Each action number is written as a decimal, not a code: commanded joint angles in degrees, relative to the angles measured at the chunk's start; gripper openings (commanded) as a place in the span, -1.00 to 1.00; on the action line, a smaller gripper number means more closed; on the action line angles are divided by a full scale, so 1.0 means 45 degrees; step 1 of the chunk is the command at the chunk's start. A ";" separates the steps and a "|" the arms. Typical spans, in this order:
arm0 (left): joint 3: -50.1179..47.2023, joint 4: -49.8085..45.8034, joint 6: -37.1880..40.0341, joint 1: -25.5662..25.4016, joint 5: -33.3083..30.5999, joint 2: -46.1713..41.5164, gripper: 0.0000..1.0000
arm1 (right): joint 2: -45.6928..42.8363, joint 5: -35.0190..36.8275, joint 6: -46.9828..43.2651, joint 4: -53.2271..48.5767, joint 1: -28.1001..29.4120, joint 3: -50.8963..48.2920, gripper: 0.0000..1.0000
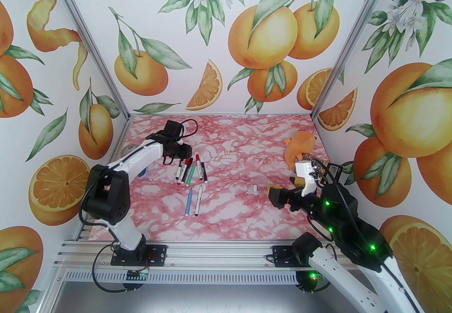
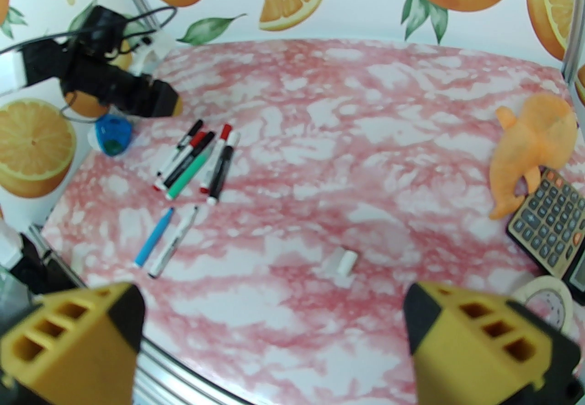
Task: Open the pen caps
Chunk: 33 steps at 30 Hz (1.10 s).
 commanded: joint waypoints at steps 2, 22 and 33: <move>0.0796 -0.0681 0.0356 0.0294 -0.0694 0.0563 -0.10 | -0.0149 -0.0827 -0.0060 -0.0241 0.0049 -0.0273 0.99; -0.0044 -0.0761 0.0095 0.0490 -0.0531 0.1806 -0.26 | 0.0035 -0.0675 0.0019 0.0023 -0.0061 -0.0709 0.99; 0.0042 -0.0960 0.0388 0.0559 -0.0731 0.2407 -0.34 | 0.0021 -0.0577 0.0053 -0.0020 -0.0125 -0.0719 0.99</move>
